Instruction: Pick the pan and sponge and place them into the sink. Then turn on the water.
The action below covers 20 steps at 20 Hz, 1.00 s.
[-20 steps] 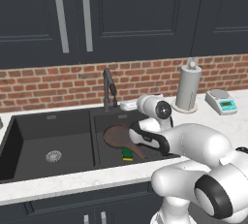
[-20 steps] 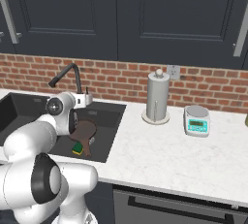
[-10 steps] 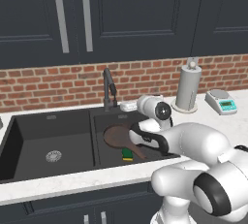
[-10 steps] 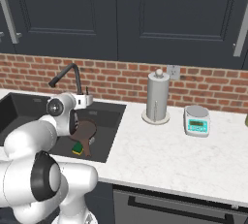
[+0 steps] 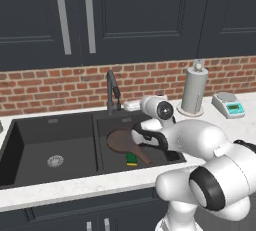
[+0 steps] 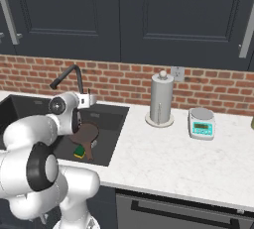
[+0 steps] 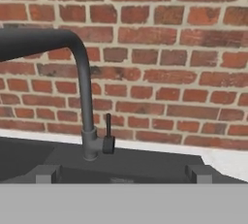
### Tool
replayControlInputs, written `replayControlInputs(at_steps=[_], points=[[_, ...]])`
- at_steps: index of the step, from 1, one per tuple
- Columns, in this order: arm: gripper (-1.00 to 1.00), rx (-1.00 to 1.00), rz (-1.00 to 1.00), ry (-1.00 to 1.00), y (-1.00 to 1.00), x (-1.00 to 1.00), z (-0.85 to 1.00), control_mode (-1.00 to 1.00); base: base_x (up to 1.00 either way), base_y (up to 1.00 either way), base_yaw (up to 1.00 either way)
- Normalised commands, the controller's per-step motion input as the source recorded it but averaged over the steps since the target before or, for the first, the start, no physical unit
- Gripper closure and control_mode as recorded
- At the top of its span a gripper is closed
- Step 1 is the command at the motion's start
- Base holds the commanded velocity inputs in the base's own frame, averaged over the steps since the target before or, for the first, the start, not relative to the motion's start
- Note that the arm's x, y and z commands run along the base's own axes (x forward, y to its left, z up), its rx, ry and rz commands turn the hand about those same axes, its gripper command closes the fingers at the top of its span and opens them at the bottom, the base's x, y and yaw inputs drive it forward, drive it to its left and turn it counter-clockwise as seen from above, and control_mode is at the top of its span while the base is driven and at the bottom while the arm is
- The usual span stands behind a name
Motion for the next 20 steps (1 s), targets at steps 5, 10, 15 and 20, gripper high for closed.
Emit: replayControlInputs(at_steps=[5, 10, 15, 20], points=[[-1.0, 0.0, -0.01, -0.03, 0.0, 0.16, -0.1, -1.0, 0.0, 0.0, 0.0], [-1.0, 0.0, 0.0, -0.07, 0.0, 0.13, -0.3, -1.0, 0.0, 0.0, 0.0], [-1.0, 0.0, 0.0, -0.1, 0.0, 0.04, -0.35, -1.0, 0.0, 0.0, 0.0], [-1.0, 0.0, 0.0, -0.12, 0.0, 0.08, -0.22, -1.0, 0.0, 0.0, 0.0]])
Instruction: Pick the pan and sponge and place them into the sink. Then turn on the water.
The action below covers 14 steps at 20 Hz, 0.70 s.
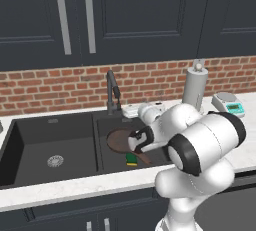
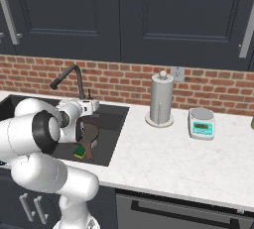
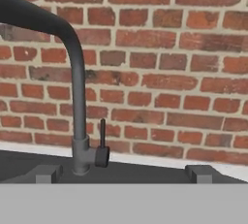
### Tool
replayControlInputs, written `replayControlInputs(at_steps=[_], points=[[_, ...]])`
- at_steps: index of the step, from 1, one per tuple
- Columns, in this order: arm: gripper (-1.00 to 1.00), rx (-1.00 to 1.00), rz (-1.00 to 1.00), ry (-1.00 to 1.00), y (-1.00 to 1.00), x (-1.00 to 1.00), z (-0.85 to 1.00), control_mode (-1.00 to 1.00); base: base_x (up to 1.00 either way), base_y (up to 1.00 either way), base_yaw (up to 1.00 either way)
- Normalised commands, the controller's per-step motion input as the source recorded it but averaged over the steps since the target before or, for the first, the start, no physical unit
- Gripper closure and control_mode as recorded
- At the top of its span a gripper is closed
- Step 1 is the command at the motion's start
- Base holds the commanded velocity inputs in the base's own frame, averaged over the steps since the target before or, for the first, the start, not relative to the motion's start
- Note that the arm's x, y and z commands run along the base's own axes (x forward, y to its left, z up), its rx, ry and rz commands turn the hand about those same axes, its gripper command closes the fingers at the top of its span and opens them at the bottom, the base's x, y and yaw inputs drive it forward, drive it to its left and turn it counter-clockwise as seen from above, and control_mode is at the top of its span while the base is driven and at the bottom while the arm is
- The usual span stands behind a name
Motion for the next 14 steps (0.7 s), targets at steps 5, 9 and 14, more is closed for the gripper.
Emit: replayControlInputs(at_steps=[5, 9, 14], points=[[-1.0, 0.0, 0.0, -0.13, 0.0, 0.15, -0.11, -1.0, 0.0, 0.0, 0.0], [-1.0, 0.0, 0.0, -0.08, 0.0, 0.21, -0.02, -1.0, 0.0, 0.0, 0.0], [-1.0, 0.0, 0.0, -0.06, 0.0, 0.2, -0.04, -1.0, 0.0, 0.0, 0.0]])
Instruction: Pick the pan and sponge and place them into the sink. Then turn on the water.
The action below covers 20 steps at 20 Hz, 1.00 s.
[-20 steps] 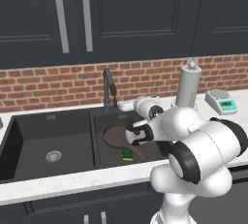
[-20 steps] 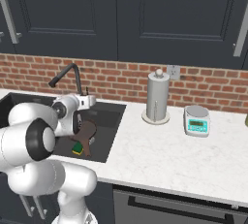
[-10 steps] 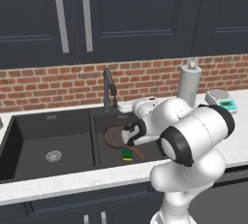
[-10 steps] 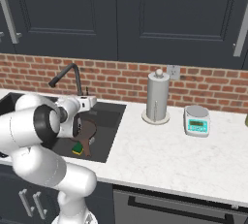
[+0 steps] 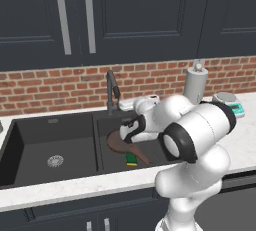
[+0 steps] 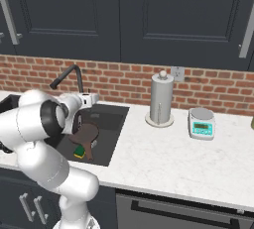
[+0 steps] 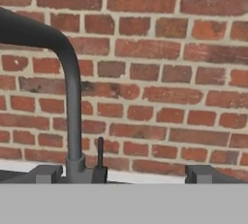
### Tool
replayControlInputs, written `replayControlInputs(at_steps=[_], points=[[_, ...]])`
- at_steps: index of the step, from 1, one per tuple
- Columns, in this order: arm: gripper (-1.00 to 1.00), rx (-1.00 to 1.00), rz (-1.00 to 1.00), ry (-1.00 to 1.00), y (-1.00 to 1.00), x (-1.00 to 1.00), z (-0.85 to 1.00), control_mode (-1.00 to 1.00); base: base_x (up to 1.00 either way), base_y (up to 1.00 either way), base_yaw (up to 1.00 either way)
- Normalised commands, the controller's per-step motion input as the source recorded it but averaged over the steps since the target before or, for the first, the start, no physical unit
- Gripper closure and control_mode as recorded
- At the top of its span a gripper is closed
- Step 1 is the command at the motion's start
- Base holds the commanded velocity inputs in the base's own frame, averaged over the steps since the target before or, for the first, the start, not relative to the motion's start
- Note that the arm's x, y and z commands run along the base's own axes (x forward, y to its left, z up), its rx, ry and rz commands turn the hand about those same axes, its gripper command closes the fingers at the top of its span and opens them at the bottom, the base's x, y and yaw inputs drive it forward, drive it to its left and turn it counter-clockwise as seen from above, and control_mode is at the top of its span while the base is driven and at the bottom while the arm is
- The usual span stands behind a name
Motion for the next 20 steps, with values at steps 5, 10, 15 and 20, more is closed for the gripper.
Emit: replayControlInputs(at_steps=[5, 10, 15, 20], points=[[-1.0, 0.0, 0.0, -0.05, 0.0, 0.18, -0.11, -1.0, 0.0, 0.0, 0.0], [-1.0, 0.0, 0.0, -0.04, 0.0, 0.1, -0.21, -1.0, 0.0, 0.0, 0.0], [-1.0, 0.0, 0.0, -0.04, 0.0, 0.04, -0.27, -1.0, 0.0, 0.0, 0.0], [-1.0, 0.0, 0.0, -0.05, 0.0, 0.01, -0.27, -1.0, 0.0, 0.0, 0.0]])
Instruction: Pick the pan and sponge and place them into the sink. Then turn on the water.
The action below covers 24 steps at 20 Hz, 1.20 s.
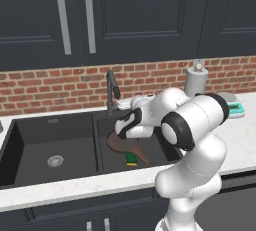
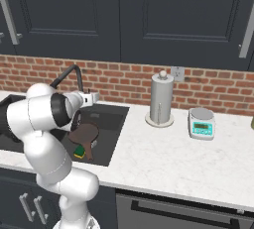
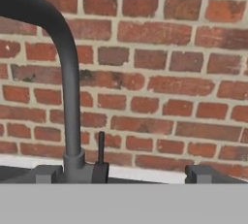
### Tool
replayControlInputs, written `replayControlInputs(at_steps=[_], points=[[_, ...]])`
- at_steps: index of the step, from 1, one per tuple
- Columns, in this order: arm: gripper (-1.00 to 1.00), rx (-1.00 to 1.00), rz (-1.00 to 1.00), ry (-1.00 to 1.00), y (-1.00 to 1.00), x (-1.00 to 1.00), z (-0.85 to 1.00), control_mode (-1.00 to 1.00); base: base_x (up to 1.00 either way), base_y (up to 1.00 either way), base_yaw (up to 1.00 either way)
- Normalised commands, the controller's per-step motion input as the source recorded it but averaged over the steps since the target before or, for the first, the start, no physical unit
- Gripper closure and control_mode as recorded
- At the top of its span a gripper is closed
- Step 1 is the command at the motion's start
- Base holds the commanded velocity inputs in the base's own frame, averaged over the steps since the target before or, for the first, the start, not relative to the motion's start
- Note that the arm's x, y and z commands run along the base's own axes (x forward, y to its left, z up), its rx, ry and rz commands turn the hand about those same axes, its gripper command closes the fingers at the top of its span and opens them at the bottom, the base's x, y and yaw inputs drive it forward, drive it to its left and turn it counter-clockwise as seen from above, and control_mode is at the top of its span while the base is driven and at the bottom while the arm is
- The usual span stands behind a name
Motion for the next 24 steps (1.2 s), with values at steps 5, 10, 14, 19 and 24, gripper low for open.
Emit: replayControlInputs(at_steps=[5, 10, 14, 19, 24], points=[[-1.0, 0.0, 0.0, -0.05, 0.0, 0.0, -0.26, -1.0, 0.0, 0.0, 0.0], [-1.0, 0.0, 0.0, -0.07, 0.0, 0.03, -0.18, -1.0, 0.0, 0.0, 0.0], [-1.0, 0.0, 0.0, -0.07, 0.0, 0.09, -0.09, -1.0, 0.0, 0.0, 0.0], [-1.0, 0.02, 0.0, -0.06, 0.0, 0.16, -0.14, -1.0, 0.0, 0.0, 0.0], [-1.0, 0.05, 0.0, -0.05, 0.0, 0.17, -0.18, -1.0, 0.0, 0.0, 0.0]])
